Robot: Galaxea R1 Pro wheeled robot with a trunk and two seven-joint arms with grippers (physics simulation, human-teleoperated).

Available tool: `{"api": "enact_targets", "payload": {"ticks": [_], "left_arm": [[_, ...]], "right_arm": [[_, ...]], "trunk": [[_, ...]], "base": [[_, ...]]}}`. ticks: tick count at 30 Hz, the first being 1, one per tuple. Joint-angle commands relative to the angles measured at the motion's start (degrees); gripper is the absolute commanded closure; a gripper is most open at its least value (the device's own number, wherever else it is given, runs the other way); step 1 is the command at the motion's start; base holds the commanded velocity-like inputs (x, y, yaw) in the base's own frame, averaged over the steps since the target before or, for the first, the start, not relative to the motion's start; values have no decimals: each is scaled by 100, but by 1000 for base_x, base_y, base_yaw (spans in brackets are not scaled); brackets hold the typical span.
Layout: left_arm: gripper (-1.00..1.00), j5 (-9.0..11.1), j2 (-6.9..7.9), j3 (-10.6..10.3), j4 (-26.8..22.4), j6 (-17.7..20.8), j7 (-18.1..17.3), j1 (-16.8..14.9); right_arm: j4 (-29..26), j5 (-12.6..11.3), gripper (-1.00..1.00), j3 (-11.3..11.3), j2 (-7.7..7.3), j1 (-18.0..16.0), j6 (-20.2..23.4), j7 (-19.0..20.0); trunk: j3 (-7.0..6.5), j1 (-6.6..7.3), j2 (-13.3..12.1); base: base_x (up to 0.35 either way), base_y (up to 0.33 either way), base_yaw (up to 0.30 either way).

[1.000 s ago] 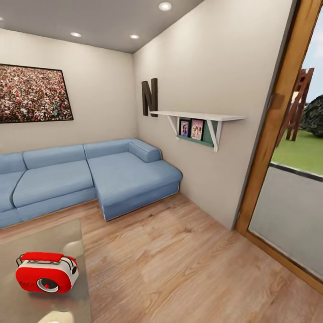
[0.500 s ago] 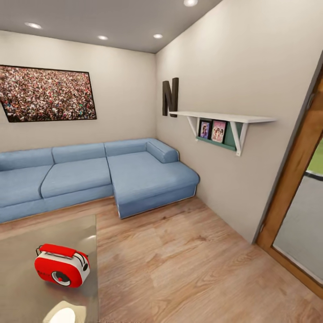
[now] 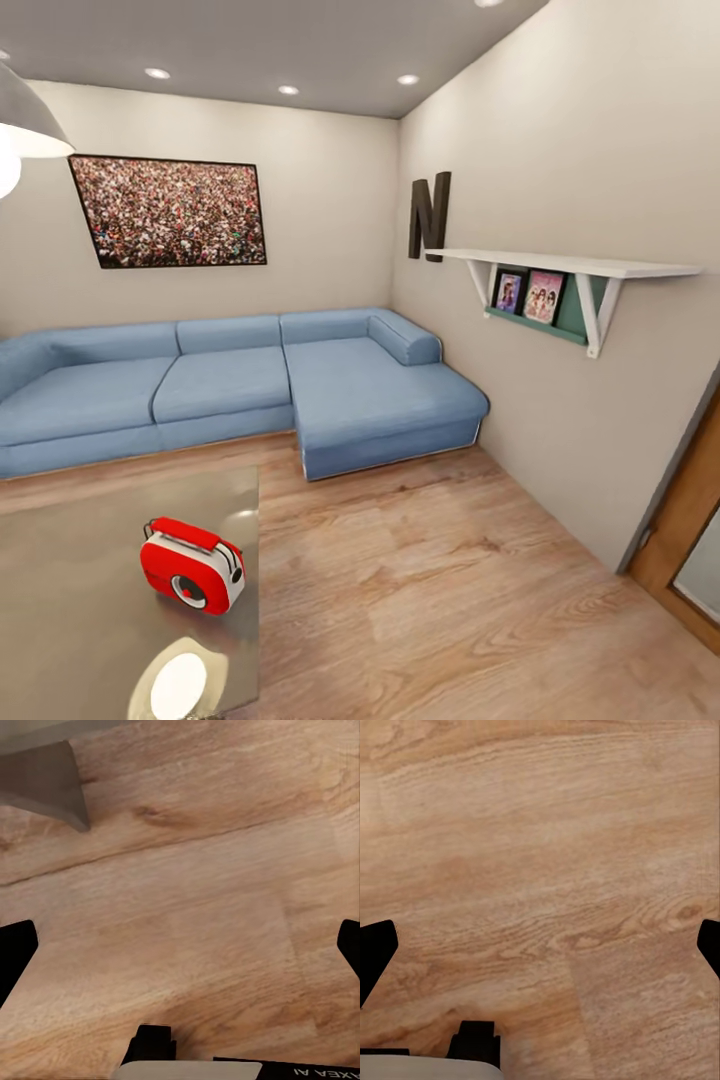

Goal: Turn on the radio receiver that's on the table in the living room.

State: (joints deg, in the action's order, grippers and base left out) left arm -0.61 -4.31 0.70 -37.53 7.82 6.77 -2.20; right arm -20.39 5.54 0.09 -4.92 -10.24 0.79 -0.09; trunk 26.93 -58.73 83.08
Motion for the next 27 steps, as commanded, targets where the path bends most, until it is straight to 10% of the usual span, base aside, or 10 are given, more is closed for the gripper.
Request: {"api": "enact_targets", "payload": {"ticks": [1, 27], "left_arm": [[-100, 0, 0, 0, 0, 0, 0, 0], [-100, 0, 0, 0, 0, 0, 0, 0]], "right_arm": [[0, 0, -100, 0, 0, -2, 0, 0], [0, -2, -100, 9, 1, 1, 0, 0]], "trunk": [[0, 0, 0], [0, 0, 0]], "base": [[0, 0, 290], [24, -22, 290]]}}
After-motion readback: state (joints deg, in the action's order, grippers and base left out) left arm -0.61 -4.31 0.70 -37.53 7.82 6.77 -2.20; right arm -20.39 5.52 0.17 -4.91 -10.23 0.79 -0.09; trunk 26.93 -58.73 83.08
